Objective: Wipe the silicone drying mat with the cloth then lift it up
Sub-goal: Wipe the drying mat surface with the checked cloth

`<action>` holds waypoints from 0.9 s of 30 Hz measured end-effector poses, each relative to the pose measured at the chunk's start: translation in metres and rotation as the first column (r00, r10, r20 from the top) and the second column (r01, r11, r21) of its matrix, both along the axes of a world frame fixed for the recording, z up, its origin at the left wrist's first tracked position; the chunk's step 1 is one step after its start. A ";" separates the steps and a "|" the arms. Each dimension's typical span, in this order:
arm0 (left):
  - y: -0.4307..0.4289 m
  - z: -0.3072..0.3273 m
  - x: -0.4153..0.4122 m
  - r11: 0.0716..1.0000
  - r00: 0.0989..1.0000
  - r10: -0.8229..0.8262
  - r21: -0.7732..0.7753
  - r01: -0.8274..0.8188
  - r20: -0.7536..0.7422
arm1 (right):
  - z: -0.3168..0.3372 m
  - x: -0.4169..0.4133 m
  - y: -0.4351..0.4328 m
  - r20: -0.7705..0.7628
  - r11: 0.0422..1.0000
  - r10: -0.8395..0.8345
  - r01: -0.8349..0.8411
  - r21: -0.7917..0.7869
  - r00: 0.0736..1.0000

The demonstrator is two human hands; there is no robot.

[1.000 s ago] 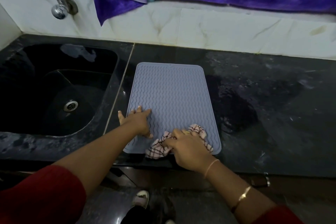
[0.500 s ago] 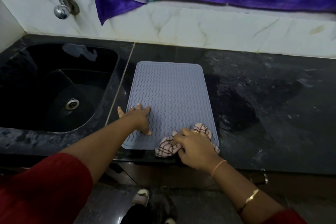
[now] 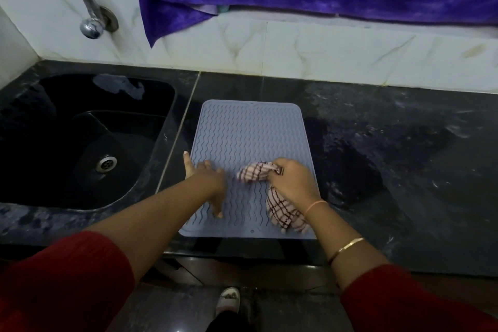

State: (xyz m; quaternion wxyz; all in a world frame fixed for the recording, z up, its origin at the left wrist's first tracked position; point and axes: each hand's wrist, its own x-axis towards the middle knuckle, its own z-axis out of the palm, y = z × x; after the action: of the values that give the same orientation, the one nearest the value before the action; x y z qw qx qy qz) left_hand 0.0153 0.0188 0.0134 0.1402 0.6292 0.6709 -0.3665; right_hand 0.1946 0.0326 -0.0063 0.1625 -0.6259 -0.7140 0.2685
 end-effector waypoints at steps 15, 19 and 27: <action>0.152 0.024 -0.028 0.983 0.974 -0.181 0.042 0.177 0.136 | 0.041 -0.034 0.151 -0.174 0.935 -0.344 0.353 0.023 0.923; 0.170 0.009 -0.023 0.978 0.958 -0.199 0.105 0.180 0.207 | 0.026 -0.046 0.176 0.218 0.958 -0.242 0.269 -0.104 0.946; 0.192 -0.020 -0.012 0.962 0.960 -0.258 0.125 0.244 0.108 | -0.023 -0.059 0.196 0.332 0.992 -0.060 0.019 0.124 0.942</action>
State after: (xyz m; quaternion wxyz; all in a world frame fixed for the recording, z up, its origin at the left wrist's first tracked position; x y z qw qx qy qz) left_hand 0.0037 0.2108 -0.0067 0.0986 0.7373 0.5950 -0.3044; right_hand 0.1354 0.2291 -0.0297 0.0813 -0.6659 -0.7331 0.1119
